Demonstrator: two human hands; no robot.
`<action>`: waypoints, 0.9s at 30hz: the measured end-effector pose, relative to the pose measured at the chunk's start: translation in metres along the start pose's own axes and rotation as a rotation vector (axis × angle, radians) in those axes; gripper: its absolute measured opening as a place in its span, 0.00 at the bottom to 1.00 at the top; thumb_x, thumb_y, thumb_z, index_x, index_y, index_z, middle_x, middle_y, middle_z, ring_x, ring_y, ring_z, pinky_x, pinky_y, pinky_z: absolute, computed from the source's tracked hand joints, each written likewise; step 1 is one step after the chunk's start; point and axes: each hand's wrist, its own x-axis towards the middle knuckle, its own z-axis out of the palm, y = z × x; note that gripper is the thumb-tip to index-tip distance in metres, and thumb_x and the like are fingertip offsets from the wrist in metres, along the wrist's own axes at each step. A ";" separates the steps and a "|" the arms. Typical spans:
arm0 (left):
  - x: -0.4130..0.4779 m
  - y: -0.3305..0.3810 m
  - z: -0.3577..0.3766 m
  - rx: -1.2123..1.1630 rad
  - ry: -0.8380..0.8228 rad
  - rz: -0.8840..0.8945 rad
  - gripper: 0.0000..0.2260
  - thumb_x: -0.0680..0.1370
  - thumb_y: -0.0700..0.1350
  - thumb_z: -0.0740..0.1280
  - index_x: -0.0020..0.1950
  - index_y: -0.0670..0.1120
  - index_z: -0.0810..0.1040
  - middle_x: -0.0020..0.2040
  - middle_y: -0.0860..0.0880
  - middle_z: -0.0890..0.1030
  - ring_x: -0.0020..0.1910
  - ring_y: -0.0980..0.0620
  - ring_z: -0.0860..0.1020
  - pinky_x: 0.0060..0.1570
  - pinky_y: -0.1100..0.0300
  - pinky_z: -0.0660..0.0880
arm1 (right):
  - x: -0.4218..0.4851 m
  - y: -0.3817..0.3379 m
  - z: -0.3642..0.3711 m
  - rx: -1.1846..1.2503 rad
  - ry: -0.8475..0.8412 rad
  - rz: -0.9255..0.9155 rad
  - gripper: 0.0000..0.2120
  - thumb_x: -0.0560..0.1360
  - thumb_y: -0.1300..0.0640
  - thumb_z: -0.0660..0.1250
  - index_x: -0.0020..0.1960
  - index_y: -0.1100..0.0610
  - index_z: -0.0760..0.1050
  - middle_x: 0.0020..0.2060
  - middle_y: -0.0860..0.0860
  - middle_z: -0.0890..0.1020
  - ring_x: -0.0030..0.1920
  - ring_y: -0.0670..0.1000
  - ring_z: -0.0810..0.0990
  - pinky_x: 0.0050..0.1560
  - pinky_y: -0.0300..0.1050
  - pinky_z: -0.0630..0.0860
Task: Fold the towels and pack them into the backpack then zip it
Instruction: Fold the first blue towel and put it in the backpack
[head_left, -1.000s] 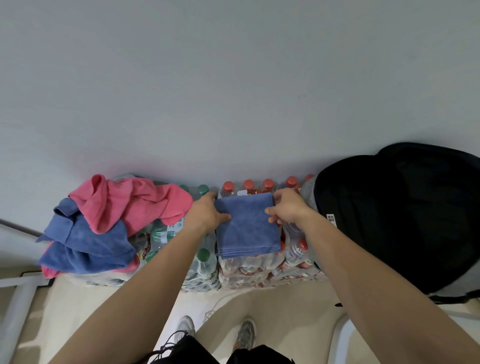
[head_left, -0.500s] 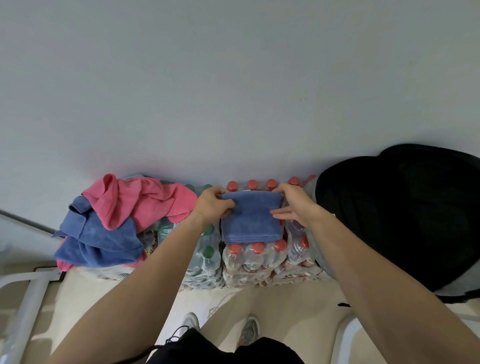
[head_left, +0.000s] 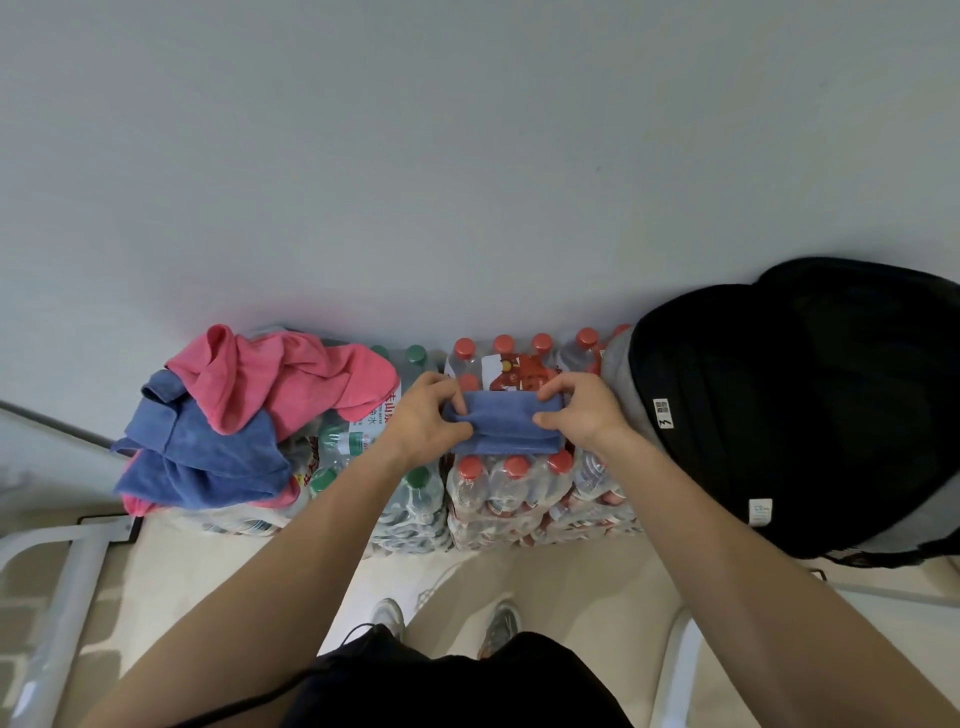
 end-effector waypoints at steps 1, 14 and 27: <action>-0.002 -0.003 0.002 0.009 -0.009 0.015 0.09 0.66 0.38 0.74 0.38 0.48 0.76 0.56 0.51 0.73 0.53 0.52 0.75 0.48 0.66 0.70 | -0.004 0.002 0.003 -0.046 0.017 -0.019 0.10 0.69 0.66 0.76 0.46 0.55 0.80 0.49 0.47 0.80 0.54 0.49 0.79 0.54 0.41 0.74; -0.012 -0.018 0.016 0.438 -0.026 0.224 0.09 0.70 0.45 0.73 0.43 0.48 0.73 0.66 0.50 0.69 0.44 0.45 0.78 0.36 0.53 0.77 | -0.003 -0.014 0.043 -0.837 0.220 -0.261 0.18 0.79 0.42 0.60 0.56 0.55 0.76 0.58 0.54 0.74 0.61 0.56 0.72 0.55 0.52 0.74; 0.038 0.007 0.059 0.537 0.168 0.046 0.15 0.82 0.53 0.54 0.60 0.48 0.74 0.64 0.48 0.74 0.64 0.46 0.72 0.63 0.46 0.69 | 0.004 0.018 0.058 -0.775 0.065 -0.206 0.25 0.81 0.45 0.54 0.74 0.55 0.61 0.71 0.52 0.66 0.72 0.54 0.64 0.73 0.59 0.61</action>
